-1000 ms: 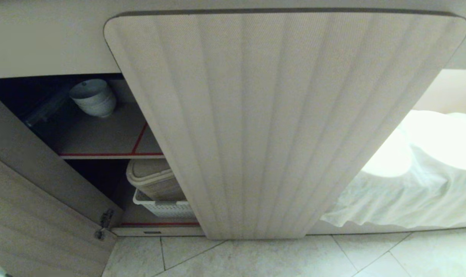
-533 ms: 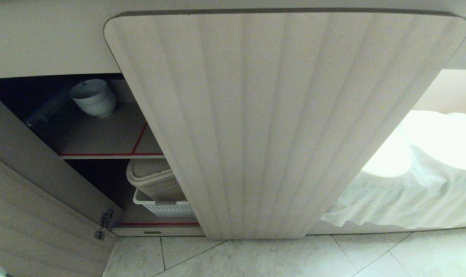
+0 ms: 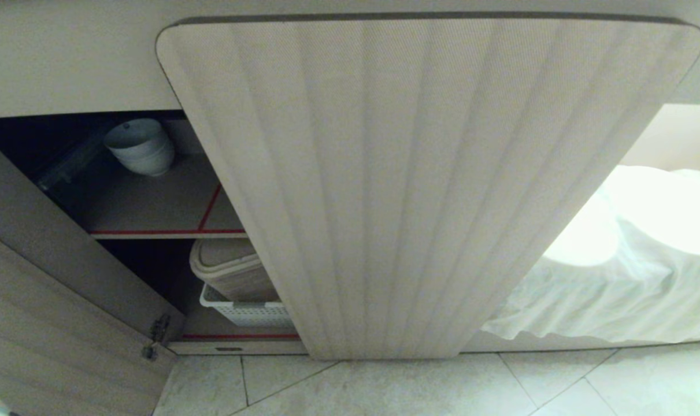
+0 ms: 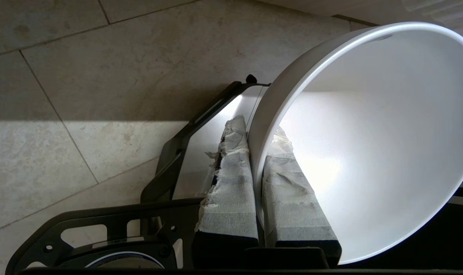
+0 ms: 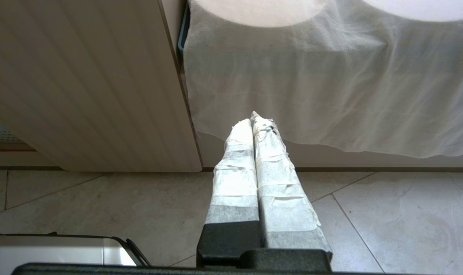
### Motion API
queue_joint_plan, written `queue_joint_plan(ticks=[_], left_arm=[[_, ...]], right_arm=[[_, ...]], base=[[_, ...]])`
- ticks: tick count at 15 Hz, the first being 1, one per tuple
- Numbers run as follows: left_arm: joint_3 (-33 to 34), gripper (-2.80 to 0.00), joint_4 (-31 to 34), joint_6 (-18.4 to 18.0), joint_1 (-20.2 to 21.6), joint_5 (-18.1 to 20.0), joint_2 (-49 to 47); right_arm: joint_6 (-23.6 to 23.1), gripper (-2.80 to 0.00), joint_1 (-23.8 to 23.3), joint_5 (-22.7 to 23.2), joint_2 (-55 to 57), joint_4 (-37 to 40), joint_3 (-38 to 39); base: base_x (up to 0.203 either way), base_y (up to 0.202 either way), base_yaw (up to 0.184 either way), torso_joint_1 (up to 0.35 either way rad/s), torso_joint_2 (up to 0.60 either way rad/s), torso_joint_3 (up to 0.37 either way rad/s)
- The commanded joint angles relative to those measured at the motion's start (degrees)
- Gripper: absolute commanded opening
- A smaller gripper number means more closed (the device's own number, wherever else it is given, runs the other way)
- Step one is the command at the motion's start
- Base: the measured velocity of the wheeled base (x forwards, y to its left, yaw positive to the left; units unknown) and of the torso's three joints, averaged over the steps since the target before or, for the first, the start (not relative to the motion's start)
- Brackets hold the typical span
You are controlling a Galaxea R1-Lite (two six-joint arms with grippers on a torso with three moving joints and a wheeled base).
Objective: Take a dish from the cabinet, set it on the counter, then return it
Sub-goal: Place it on the table
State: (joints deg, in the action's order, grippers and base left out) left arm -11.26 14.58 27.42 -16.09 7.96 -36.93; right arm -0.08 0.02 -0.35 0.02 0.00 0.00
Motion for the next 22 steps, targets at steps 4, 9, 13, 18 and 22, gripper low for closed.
queue_joint_plan(ticks=[4, 9, 13, 18, 22], left_arm=[[0.01, -2.80, 0.10, 0.18, -1.22, 0.04, -0.16], [0.01, -2.80, 0.10, 0.18, -1.22, 0.04, -0.25], [0.01, -2.80, 0.10, 0.18, -1.22, -0.05, -0.25], [-0.16, -2.80, 0.10, 0.18, -1.50, -0.05, -0.25], [-0.67, -2.80, 0.10, 0.09, -1.57, -0.14, -0.25]], right_arm=[[-0.01, -2.80, 0.05, 0.00, -0.02, 0.00, 0.00], [-0.01, -2.80, 0.06, 0.00, -0.02, 0.00, 0.00], [-1.22, -2.80, -0.02, -0.08, -0.02, 0.07, 0.00], [-2.38, -2.80, 0.03, 0.00, -0.02, 0.12, 0.00], [-2.38, -2.80, 0.04, 0.00, -0.02, 0.09, 0.00]], base=[[0.000, 0.000, 0.000, 0.000, 0.00, 0.000], [0.000, 0.000, 0.000, 0.000, 0.00, 0.000], [0.000, 0.000, 0.000, 0.000, 0.00, 0.000], [0.000, 0.000, 0.000, 0.079, -0.25, -0.243], [0.000, 0.000, 0.000, 0.174, -0.52, -0.284]])
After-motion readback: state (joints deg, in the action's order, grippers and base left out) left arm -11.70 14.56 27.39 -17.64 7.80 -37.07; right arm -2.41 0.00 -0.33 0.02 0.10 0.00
